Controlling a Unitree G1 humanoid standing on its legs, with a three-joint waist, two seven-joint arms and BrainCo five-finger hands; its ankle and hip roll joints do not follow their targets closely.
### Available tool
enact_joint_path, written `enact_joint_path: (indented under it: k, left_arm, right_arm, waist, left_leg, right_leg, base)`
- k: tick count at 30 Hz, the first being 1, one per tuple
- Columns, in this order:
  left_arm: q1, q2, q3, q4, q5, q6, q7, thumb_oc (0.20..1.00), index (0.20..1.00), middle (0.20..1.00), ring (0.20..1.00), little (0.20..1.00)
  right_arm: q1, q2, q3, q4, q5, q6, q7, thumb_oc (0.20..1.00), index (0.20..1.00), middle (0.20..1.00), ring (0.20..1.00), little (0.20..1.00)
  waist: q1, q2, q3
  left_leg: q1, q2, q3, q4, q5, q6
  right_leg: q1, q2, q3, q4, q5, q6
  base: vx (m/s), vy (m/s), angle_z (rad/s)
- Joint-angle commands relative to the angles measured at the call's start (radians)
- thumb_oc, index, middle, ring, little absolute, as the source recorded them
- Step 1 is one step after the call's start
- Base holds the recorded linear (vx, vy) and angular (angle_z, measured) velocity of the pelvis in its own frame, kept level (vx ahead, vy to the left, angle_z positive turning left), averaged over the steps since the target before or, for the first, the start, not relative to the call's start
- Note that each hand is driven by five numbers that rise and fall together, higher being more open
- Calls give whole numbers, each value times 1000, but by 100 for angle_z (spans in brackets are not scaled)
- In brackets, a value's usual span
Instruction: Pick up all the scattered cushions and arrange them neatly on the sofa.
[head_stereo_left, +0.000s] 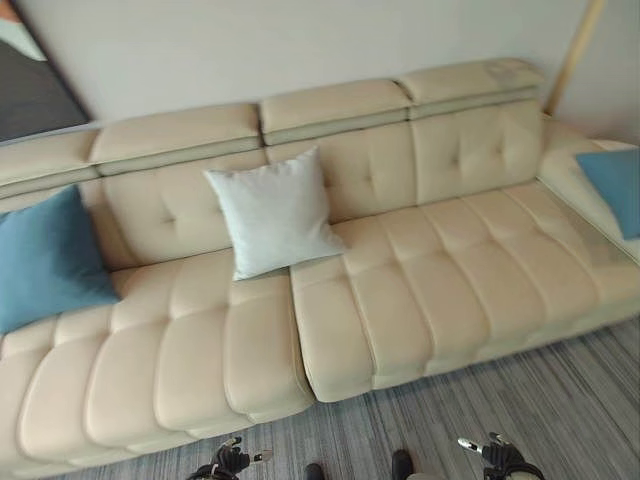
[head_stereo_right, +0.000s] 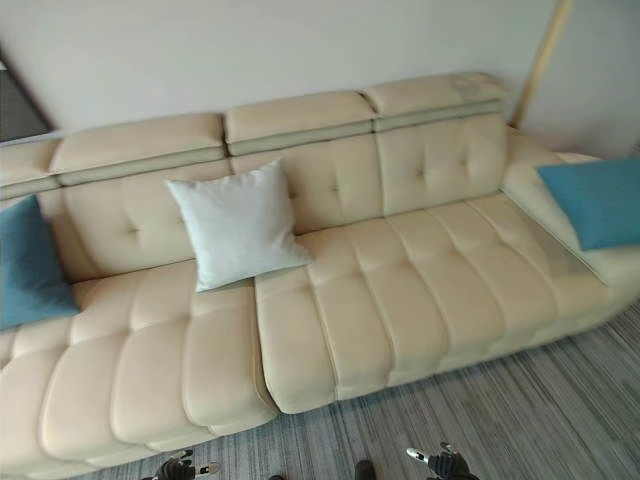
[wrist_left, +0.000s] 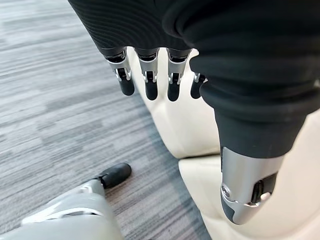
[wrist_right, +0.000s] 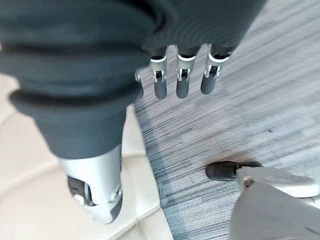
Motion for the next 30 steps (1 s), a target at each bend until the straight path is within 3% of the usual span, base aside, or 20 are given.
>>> enact_joint_path:
  k: [1,2,3,4,6,7,11,14,19,20,21,22,24,25,26,27,30]
  left_arm:
    - [-54,23,17,24,42,-23,6,1000,1000,1000,1000,1000]
    - [-61,21,21,24,37,-20,5,1000,1000,1000,1000,1000]
    - [-62,21,21,24,37,-20,5,1000,1000,1000,1000,1000]
    - [-64,21,23,27,35,-18,2,1000,1000,1000,1000,1000]
    - [-61,26,31,31,33,-11,-1,1000,1000,1000,1000,1000]
    - [-59,26,35,35,34,-9,-1,1000,1000,1000,1000,1000]
    - [-59,33,39,49,47,-2,-6,1000,1000,1000,1000,1000]
    - [-75,28,21,54,57,-1,-7,1000,1000,1000,1000,1000]
    - [-84,4,7,55,54,-2,-12,1000,1000,1000,1000,1000]
    - [-85,2,5,55,48,-3,-14,1000,1000,1000,1000,1000]
    - [-84,0,4,51,37,-4,-15,1000,1000,1000,1000,1000]
    - [-81,0,2,44,30,-5,-15,1000,1000,1000,1000,1000]
    - [-77,-2,-4,31,20,-7,-13,1000,1000,1000,1000,1000]
    - [-70,-5,-11,24,14,-11,-8,1000,1000,1000,1000,1000]
    - [-70,-4,-11,24,14,-11,-8,1000,1000,1000,1000,1000]
    - [-65,-8,-14,23,6,-15,-6,1000,1000,1000,1000,1000]
    - [-57,-17,-13,37,-3,-18,-7,1000,1000,1000,1000,1000]
  right_arm:
    - [-53,10,-11,-9,15,-16,-14,1000,1000,1000,1000,1000]
    - [-55,12,-15,-13,6,-14,-18,1000,1000,1000,1000,1000]
    - [-55,12,-15,-13,6,-13,-18,1000,1000,1000,1000,1000]
    - [-56,10,-13,-12,-1,-12,-20,1000,1000,1000,1000,1000]
    - [-54,7,-13,-9,-10,-8,-25,1000,1000,1000,1000,1000]
    - [-52,6,-16,-2,-13,-4,-27,1000,1000,1000,1000,1000]
    - [-36,0,-32,13,-3,0,-29,1000,1000,1000,1000,1000]
    - [-17,-5,-52,30,23,-2,-29,1000,1000,1000,1000,1000]
    - [-2,-19,-66,52,44,-4,-28,1000,1000,1000,1000,1000]
    - [-2,-20,-67,56,48,-5,-27,1000,1000,1000,1000,1000]
    - [2,-20,-62,64,52,-2,-21,1000,1000,1000,1000,1000]
    - [2,-22,-53,61,49,-3,-21,1000,1000,1000,1000,1000]
    - [-3,-31,-36,54,32,-5,-18,1000,1000,1000,1000,1000]
    - [-11,-41,-21,51,20,-2,-14,1000,1000,1000,1000,1000]
    - [-11,-41,-22,51,20,-2,-14,1000,1000,1000,1000,1000]
    - [-20,-46,-9,51,14,0,-12,1000,1000,1000,1000,1000]
    - [-34,-51,12,51,6,-6,-9,1000,1000,1000,1000,1000]
  waist:
    - [0,-20,40]
    - [13,-16,45]
    - [12,-16,45]
    - [21,-13,42]
    - [25,-16,35]
    - [26,-20,31]
    - [17,-39,19]
    - [-13,-38,20]
    - [-58,-9,13]
    - [-68,-9,13]
    - [-77,-11,14]
    - [-69,-9,22]
    - [-52,-15,41]
    - [-26,-24,56]
    - [-27,-24,55]
    - [-3,-38,62]
    - [46,-37,73]
  left_leg:
    - [-2,-12,15,5,-104,8]
    - [11,4,86,10,-116,2]
    - [12,4,86,10,-117,2]
    - [29,16,119,8,-133,-8]
    - [36,28,178,15,-133,-7]
    - [40,31,204,17,-133,-8]
    - [57,40,264,12,-129,-21]
    - [56,61,271,34,-127,-41]
    - [72,118,309,125,-146,-81]
    - [69,141,320,169,-147,-93]
    - [56,208,334,317,-133,-112]
    - [39,242,308,414,-109,-122]
    - [-7,262,214,538,-43,-118]
    - [-84,216,90,625,-53,-95]
    - [-88,217,88,630,-56,-95]
    - [-148,141,24,620,-76,-55]
    - [-235,46,-103,492,-118,-39]
  right_leg:
    - [-35,-114,-123,163,-114,87]
    - [-40,-188,-289,194,-105,77]
    - [-40,-189,-290,195,-105,77]
    - [-28,-218,-377,210,-122,82]
    - [-29,-250,-484,218,-105,79]
    - [-26,-260,-527,209,-95,81]
    - [-12,-258,-597,161,-64,89]
    - [2,-221,-557,91,-68,84]
    - [21,-180,-495,68,-93,59]
    - [27,-170,-480,66,-107,48]
    - [47,-139,-447,59,-142,16]
    - [63,-108,-424,52,-162,-7]
    - [85,-78,-380,49,-187,-33]
    - [97,-67,-329,59,-207,-51]
    - [96,-67,-330,61,-210,-51]
    - [92,-78,-297,64,-200,-54]
    - [122,-70,-224,55,-218,-34]
  base:
    - [-71,52,-91]
    - [-41,23,-117]
    - [36,5,-200]
    - [60,-17,-197]
    - [60,-39,-146]
    - [61,-63,-97]
    - [104,-147,-108]
    - [97,-191,-44]
    - [156,-194,-30]
    - [266,-367,-55]
    - [307,-423,-69]
    - [317,-410,-78]
    - [261,-271,-87]
    - [220,-184,-118]
    - [187,-103,-122]
    - [126,10,-84]
    - [250,28,-93]
